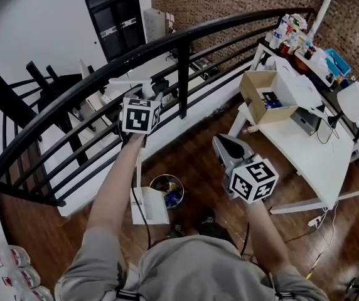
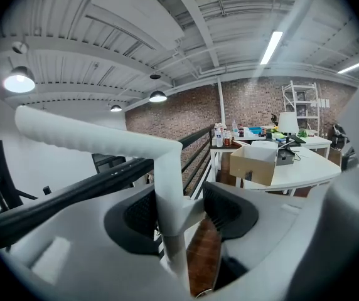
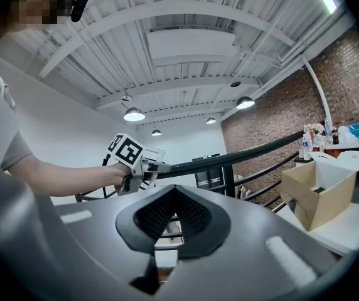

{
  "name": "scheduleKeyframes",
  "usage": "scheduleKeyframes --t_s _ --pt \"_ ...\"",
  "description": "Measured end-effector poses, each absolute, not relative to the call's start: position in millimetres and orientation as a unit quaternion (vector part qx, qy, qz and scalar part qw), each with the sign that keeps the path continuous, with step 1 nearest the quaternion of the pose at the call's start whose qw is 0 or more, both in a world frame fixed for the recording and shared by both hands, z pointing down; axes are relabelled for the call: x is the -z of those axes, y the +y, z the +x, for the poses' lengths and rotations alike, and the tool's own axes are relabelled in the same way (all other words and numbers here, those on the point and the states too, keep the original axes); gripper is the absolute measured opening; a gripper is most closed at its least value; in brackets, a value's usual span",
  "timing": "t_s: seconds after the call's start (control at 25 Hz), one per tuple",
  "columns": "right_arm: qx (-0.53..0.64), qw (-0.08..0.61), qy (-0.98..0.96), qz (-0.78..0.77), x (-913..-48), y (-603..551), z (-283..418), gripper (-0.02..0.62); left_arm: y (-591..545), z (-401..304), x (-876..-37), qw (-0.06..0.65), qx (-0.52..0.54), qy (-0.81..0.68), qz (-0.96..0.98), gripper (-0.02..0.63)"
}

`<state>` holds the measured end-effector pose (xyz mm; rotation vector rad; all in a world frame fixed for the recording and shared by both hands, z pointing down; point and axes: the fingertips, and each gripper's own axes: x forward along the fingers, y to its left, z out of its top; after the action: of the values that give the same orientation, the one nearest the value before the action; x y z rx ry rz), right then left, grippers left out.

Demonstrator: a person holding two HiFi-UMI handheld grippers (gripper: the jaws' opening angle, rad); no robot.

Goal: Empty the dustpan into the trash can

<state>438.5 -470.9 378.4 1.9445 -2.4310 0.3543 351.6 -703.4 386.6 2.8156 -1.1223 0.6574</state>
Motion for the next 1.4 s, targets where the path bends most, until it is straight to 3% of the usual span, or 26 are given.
scheduleKeyframes --t_s 0.88,1.4 --pt "-0.096 -0.004 -0.912 0.399 -363 -400 278 0.0 -497 77 -316 0.033 -0.089 -0.522 0.847 0.212" --pt "-0.077 -0.001 -0.906 0.416 -345 -380 185 0.0 -456 -36 -301 0.024 -0.034 -0.536 0.843 0.209"
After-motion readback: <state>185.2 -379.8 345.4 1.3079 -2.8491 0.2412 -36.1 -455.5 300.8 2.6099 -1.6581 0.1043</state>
